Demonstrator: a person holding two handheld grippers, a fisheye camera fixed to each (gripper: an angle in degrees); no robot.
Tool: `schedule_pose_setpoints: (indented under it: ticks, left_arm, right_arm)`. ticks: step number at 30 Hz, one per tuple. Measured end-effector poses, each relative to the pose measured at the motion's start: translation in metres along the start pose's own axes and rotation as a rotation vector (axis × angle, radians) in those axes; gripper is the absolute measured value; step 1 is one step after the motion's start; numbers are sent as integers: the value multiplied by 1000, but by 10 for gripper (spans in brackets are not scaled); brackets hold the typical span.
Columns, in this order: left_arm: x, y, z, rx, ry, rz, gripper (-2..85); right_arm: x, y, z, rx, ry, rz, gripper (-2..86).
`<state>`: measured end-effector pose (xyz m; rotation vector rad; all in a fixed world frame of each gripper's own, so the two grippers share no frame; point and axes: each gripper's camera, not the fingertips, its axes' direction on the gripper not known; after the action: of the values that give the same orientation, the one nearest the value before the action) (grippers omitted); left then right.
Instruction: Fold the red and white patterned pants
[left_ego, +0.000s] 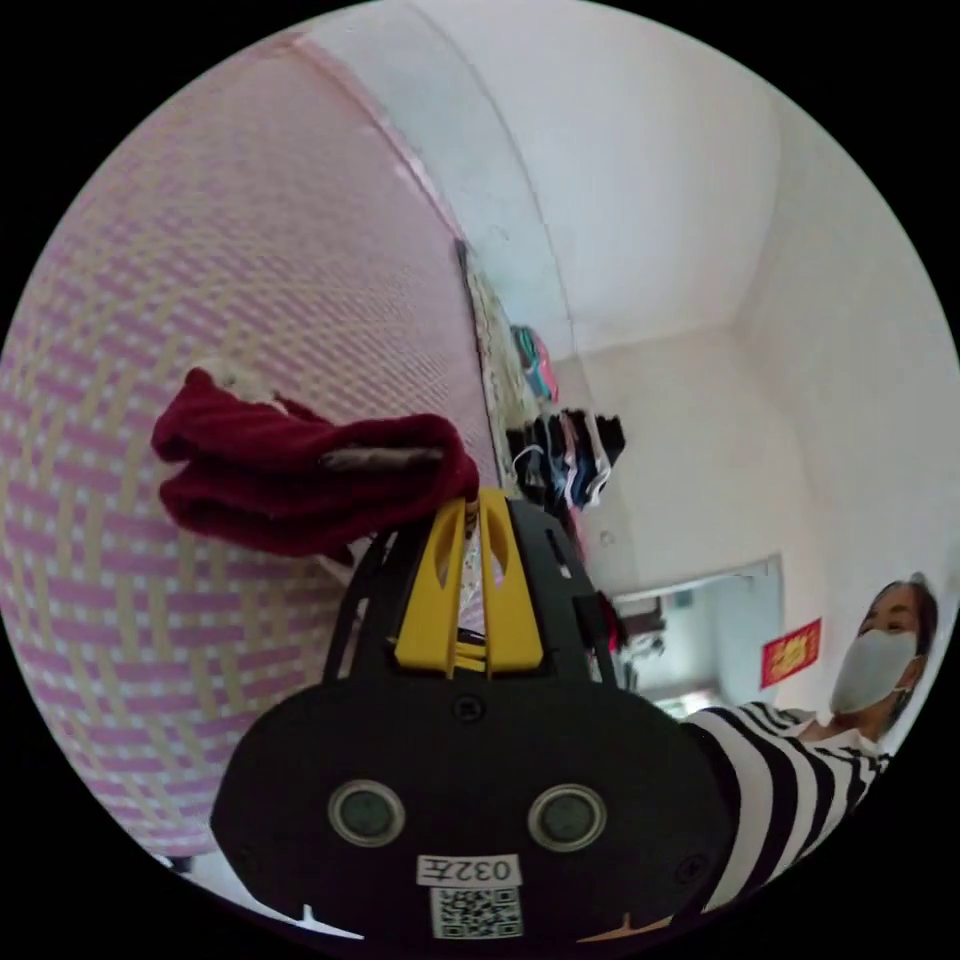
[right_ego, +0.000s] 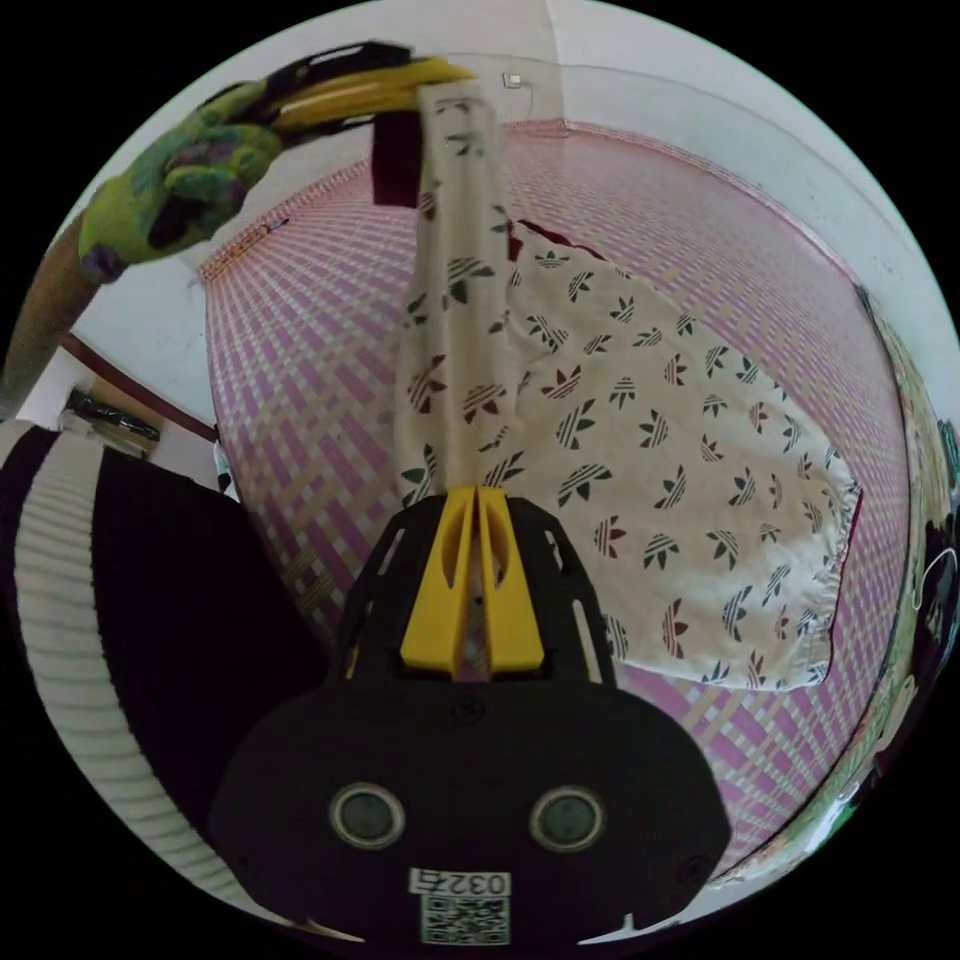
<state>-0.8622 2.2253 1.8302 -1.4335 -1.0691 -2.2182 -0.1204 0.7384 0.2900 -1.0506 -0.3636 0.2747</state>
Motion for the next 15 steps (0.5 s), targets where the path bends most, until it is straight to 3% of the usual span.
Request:
schedule_pose_setpoints:
  ticks: [3,7,11,15]
  left_arm:
    - [72,-34,92,-170,-113,201,-16]
    - [145,-34,265,-477,-206,405,-16]
    - [130,10,423,-761,-317,496,-15]
    - [97,44,490,-913,-332,456,-9]
  right_arm:
    - [8,6,-6,34,-37,54,-10]
    - [47,23,-14,102,-247,243,-10]
    - [76,43,-8,119,-430,380,-10]
    - [81,49,-11,143,-478,384,-7]
